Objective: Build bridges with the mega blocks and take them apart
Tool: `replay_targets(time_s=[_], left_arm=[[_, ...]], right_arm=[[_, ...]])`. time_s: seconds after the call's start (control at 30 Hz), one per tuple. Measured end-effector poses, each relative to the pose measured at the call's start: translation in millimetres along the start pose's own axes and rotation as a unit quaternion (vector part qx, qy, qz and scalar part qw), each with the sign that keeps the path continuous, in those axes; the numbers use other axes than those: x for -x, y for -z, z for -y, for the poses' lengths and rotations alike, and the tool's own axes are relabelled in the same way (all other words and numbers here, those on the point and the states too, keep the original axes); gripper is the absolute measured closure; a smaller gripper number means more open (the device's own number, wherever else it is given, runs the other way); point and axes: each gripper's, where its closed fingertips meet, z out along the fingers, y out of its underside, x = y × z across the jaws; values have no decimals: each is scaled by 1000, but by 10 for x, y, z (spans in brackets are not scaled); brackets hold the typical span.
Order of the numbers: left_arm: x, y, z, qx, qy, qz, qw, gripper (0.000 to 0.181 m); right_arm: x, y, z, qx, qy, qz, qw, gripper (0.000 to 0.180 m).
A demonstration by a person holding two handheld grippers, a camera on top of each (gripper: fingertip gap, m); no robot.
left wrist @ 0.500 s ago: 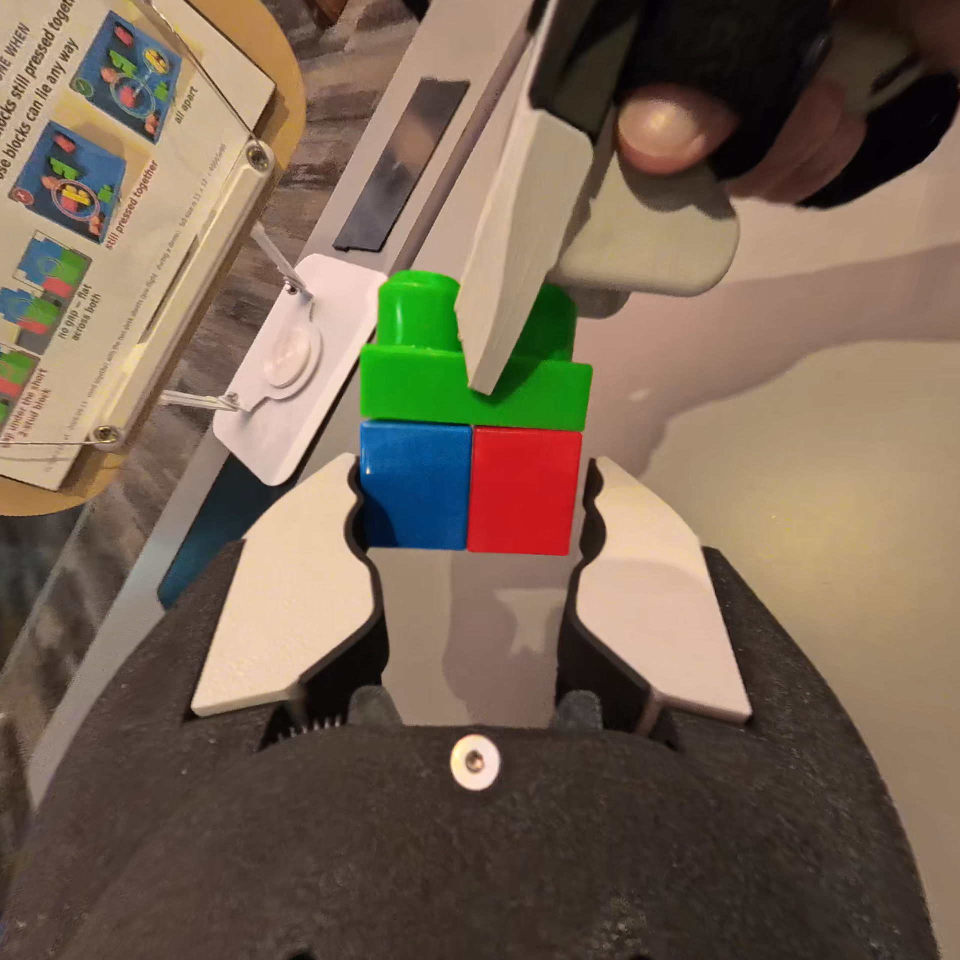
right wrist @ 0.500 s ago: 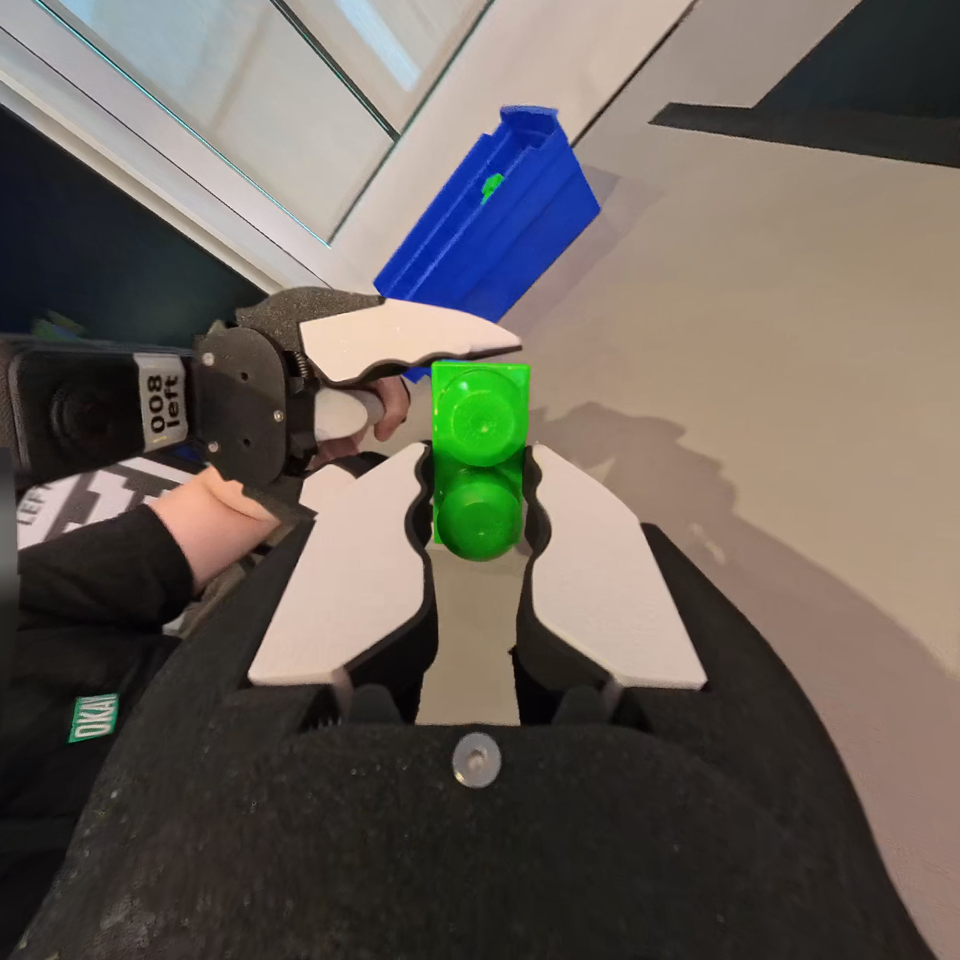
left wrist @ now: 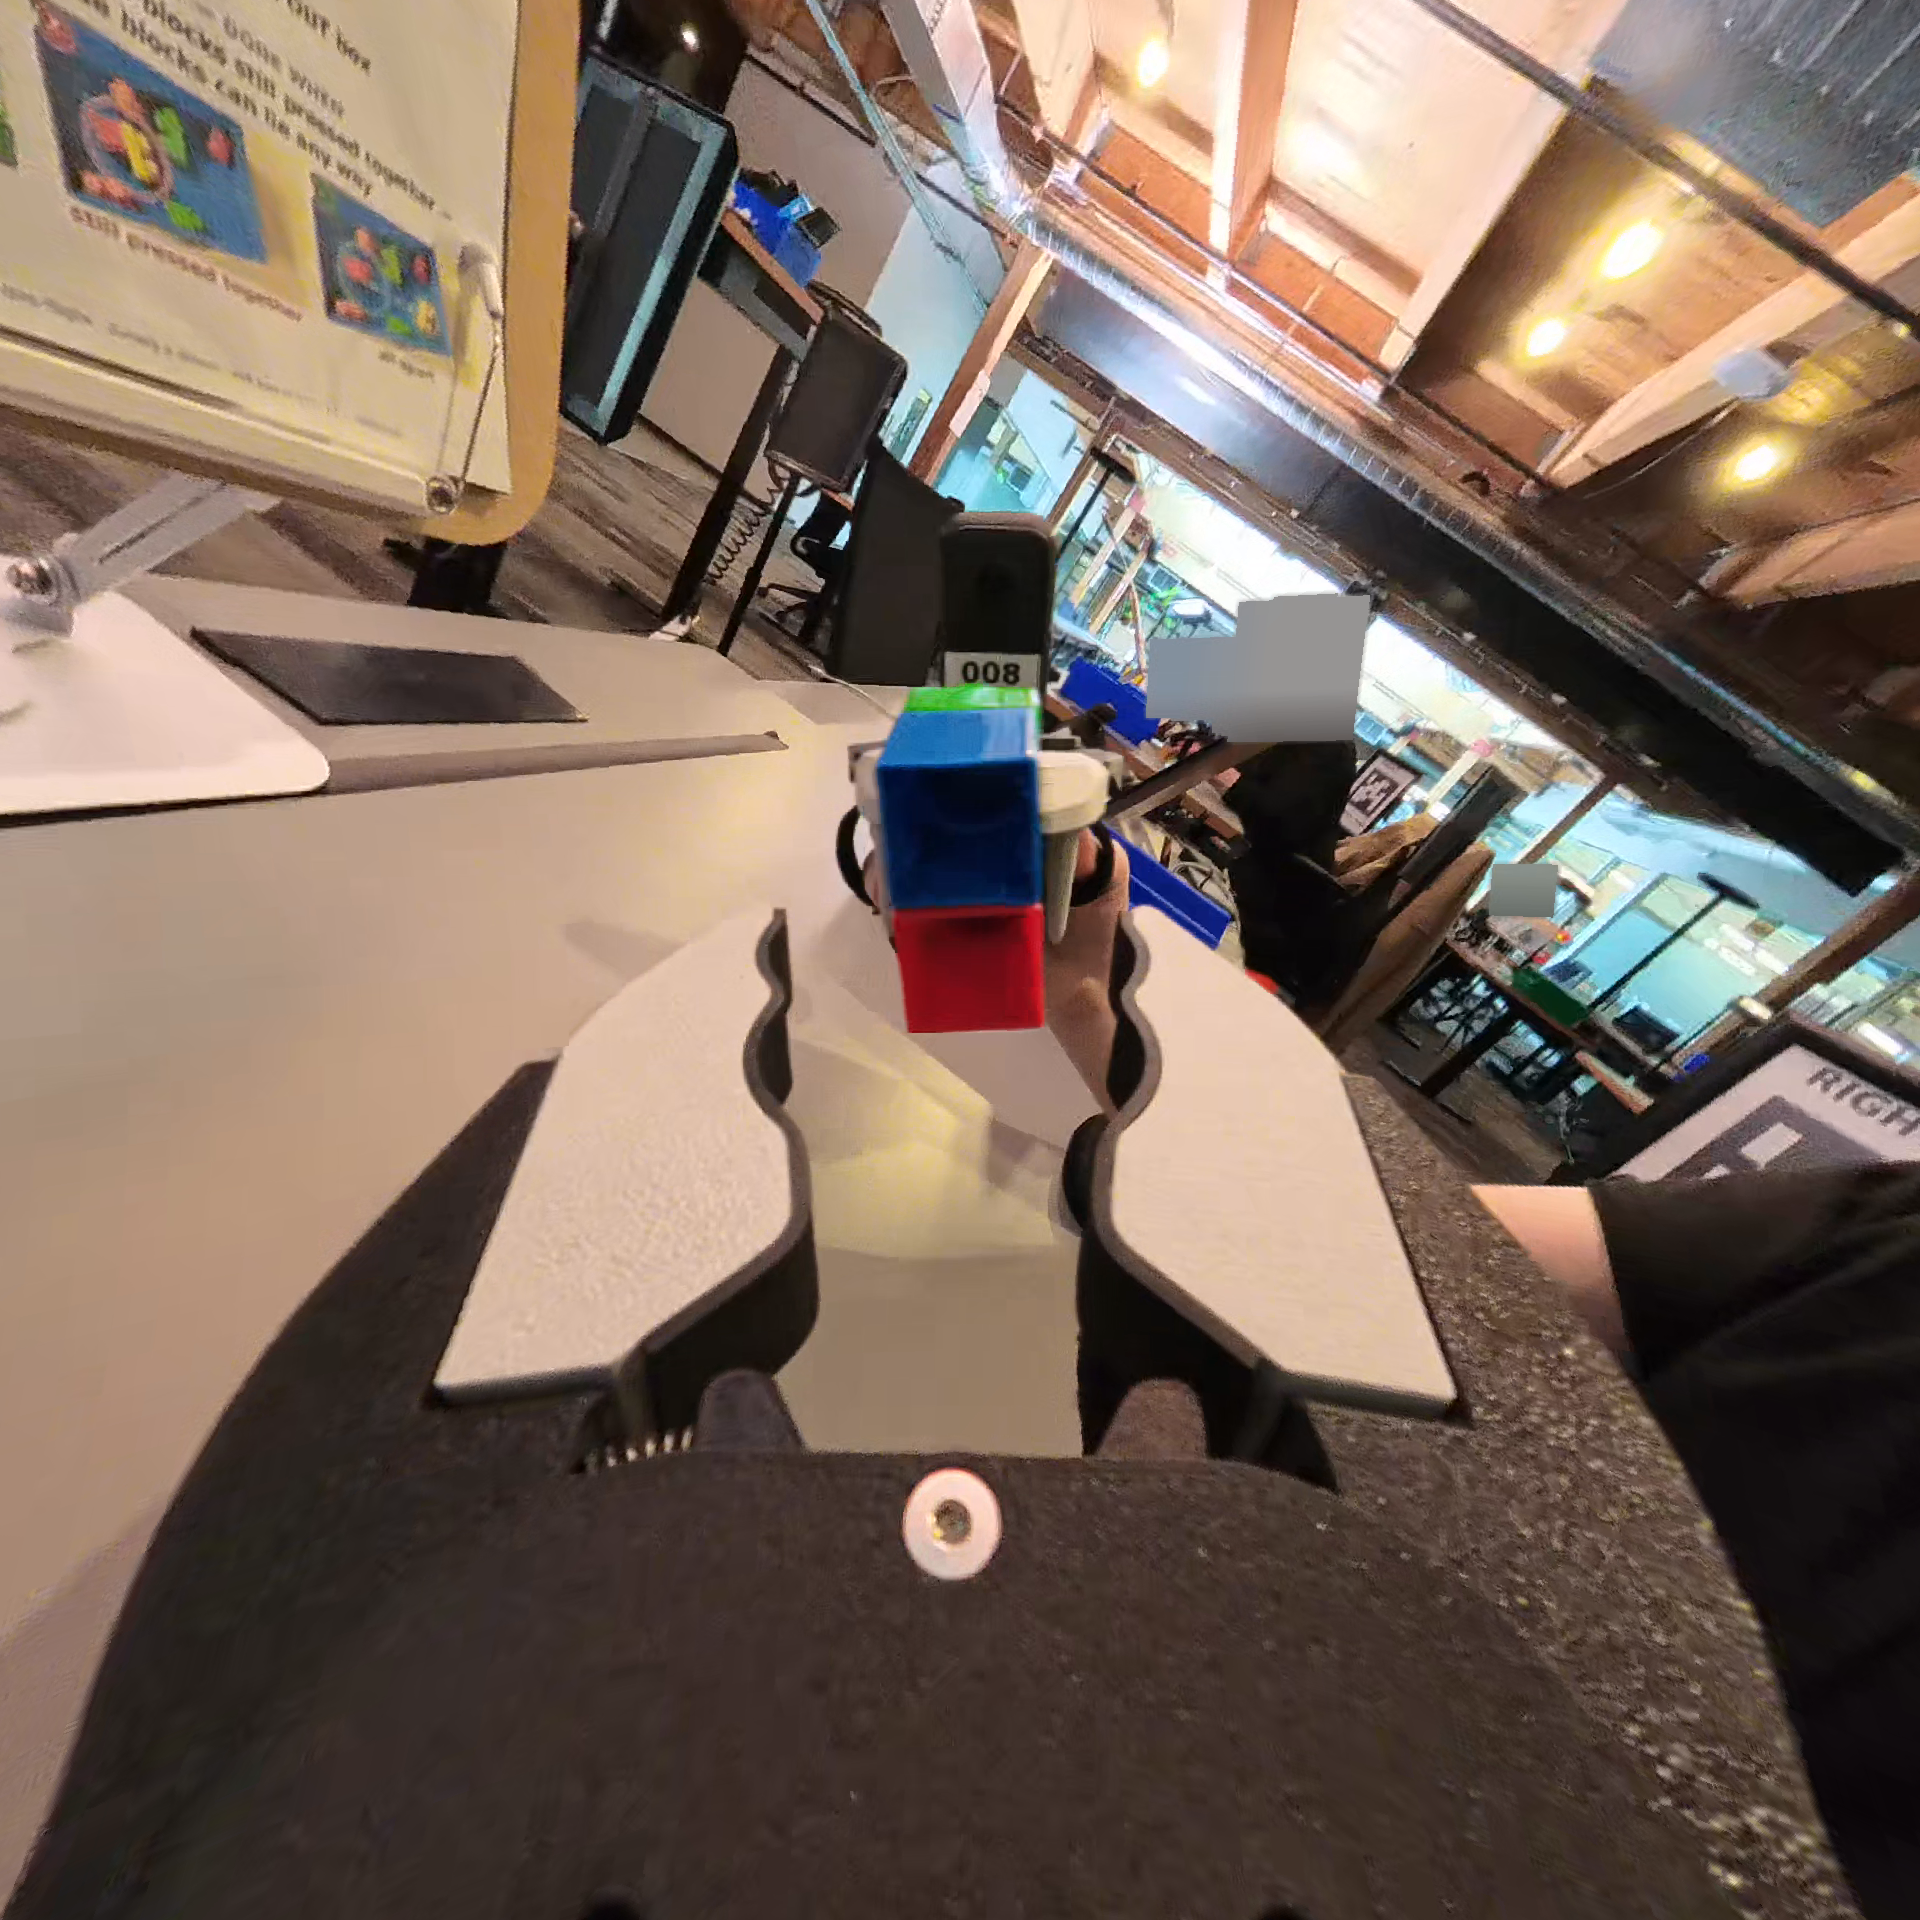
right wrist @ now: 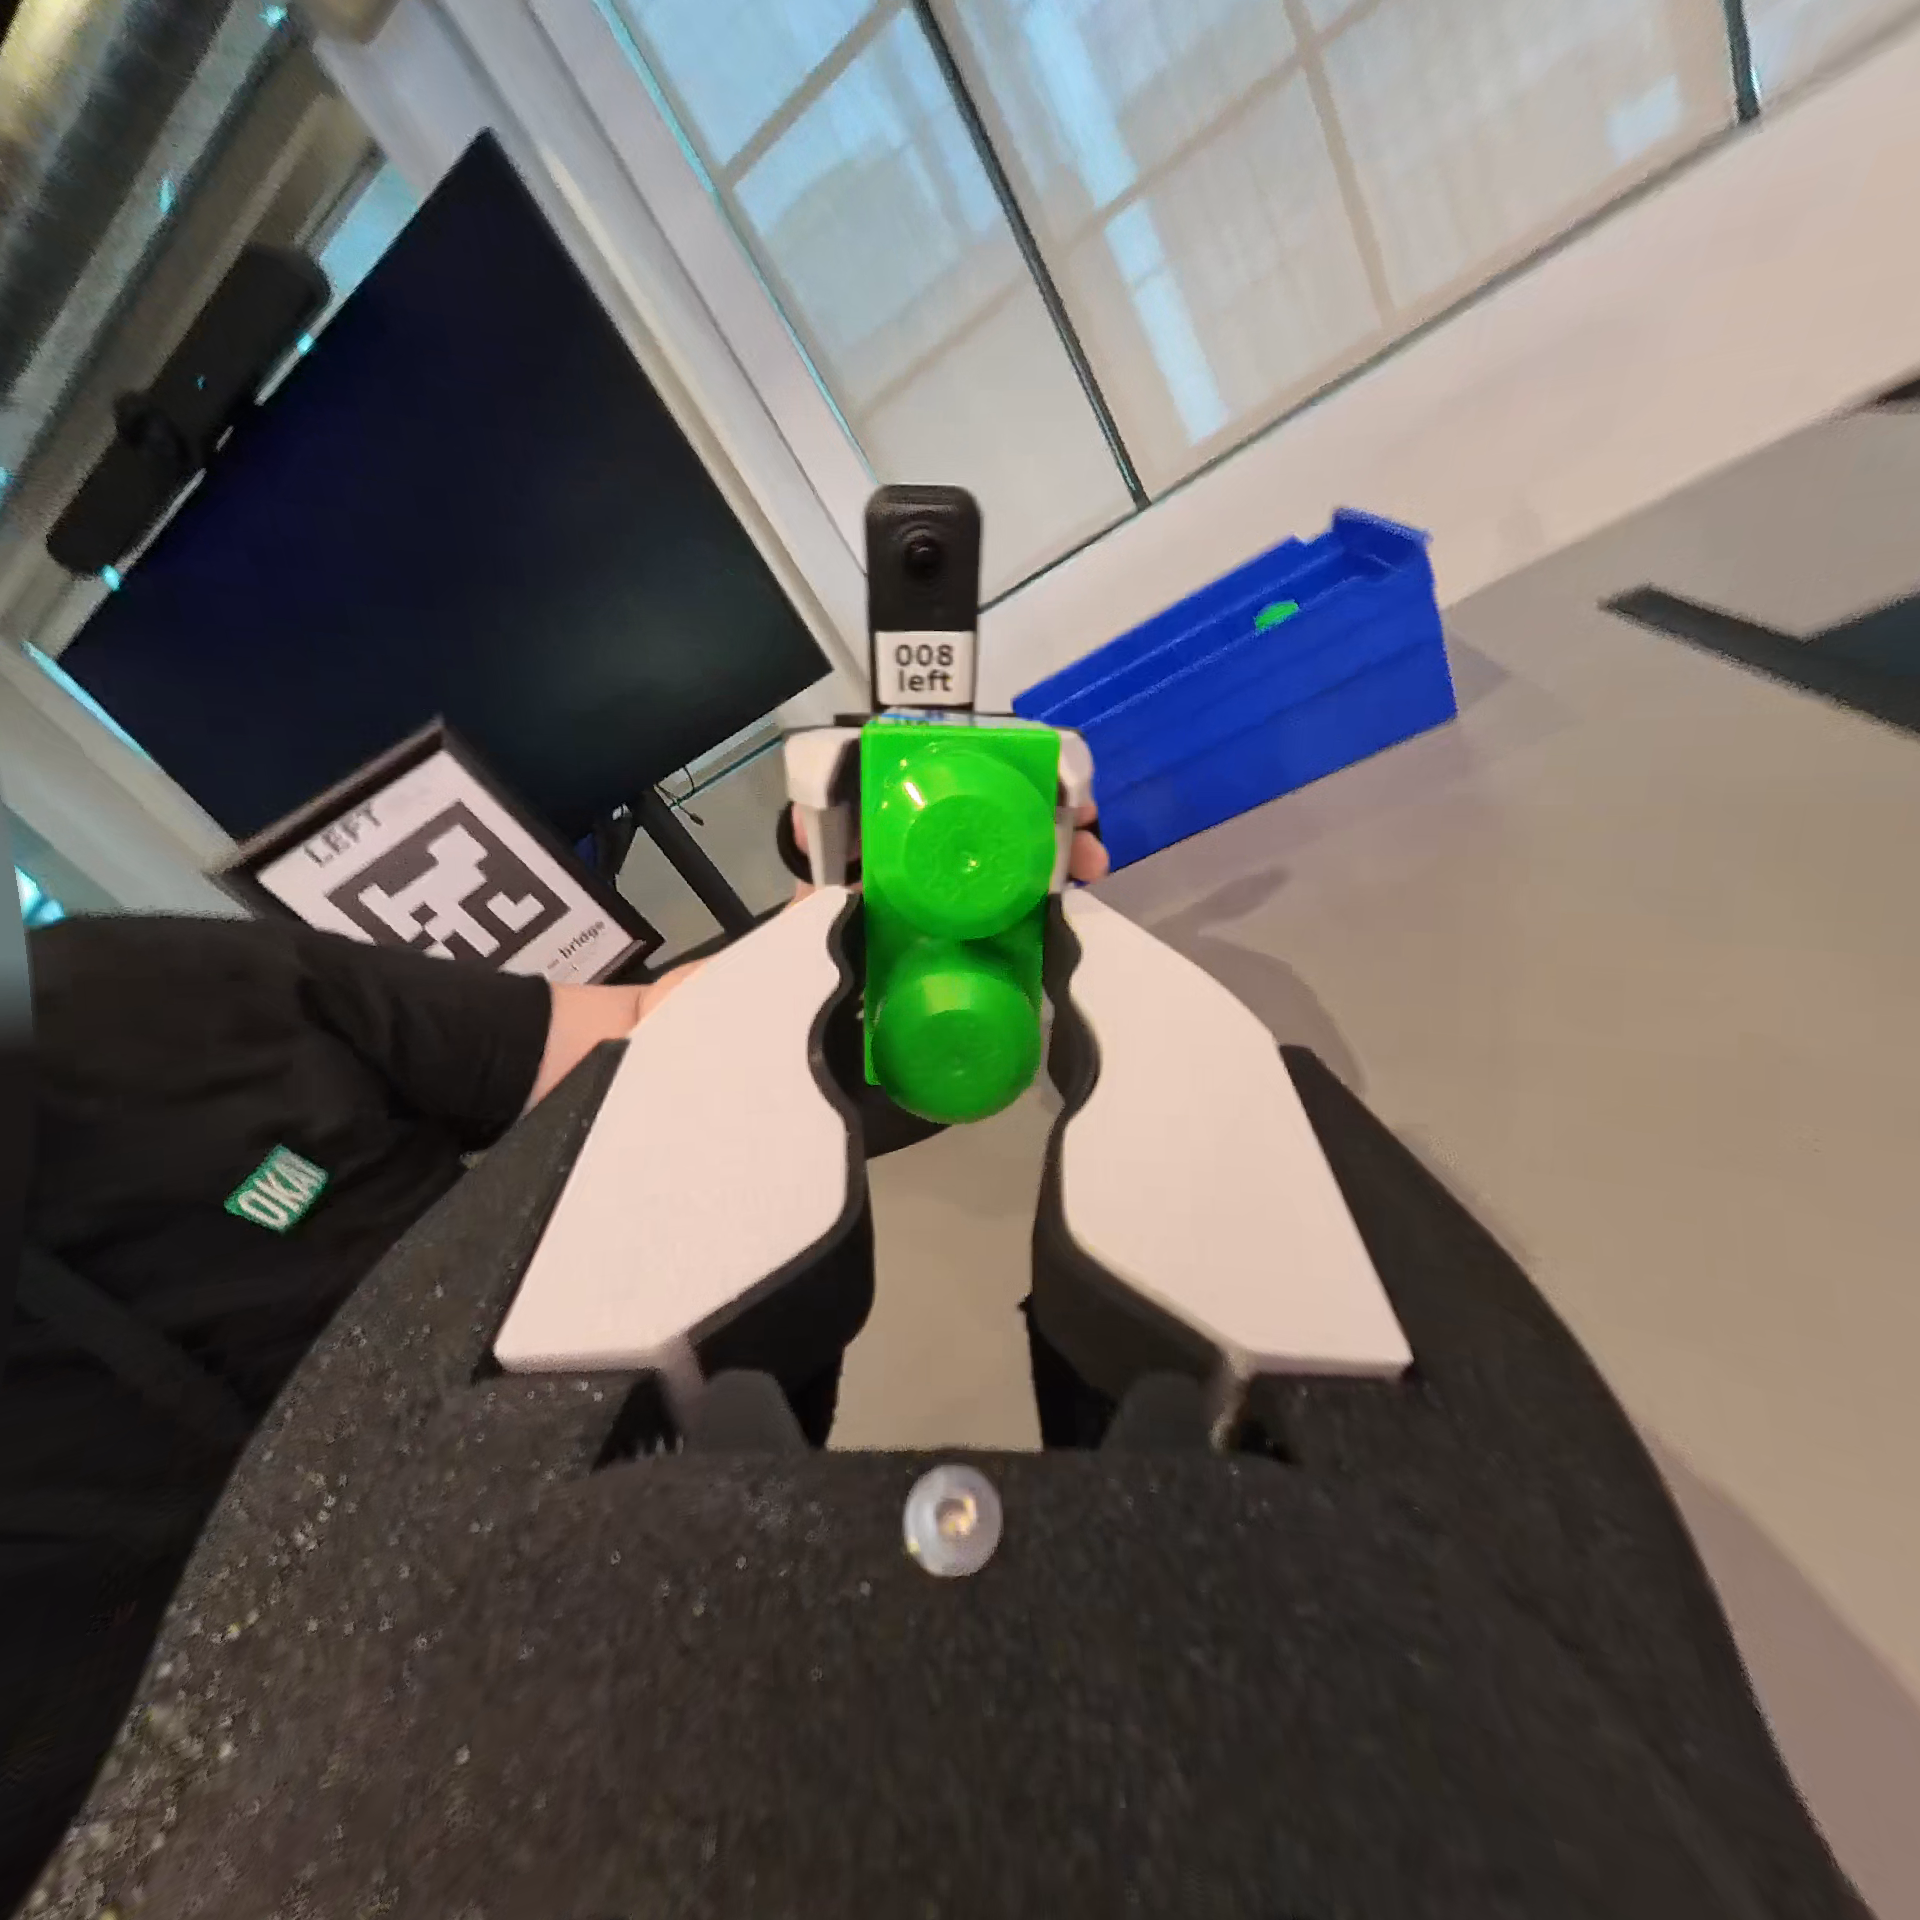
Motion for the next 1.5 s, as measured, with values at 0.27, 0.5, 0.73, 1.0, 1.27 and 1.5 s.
replay_targets(time_s=[0.27, 0.5, 0.73, 1.0, 1.27, 1.5], left_arm=[[-251, -246, 77, -4, -55, -35, 998, 146], [-314, -228, 155, -30, -61, -42, 997, 147], [-350, -217, 149, -20, -67, -42, 997, 147], [-313, -212, 93, 7, -86, -30, 996, 148], [-289, -225, 77, 27, -88, -31, 995, 147], [-381, -148, 363, -17, -38, -75, 996, 119]], right_arm=[[231, -146, 1, 10, 87, 24, 996, 147], [300, -176, 115, -12, 91, 19, 996, 142], [319, -229, 168, -16, 77, 12, 997, 147], [292, -232, 118, 17, 56, -8, 998, 147], [270, -218, 103, 19, 51, -10, 998, 147], [247, -145, 353, -58, 18, -27, 998, 147]])
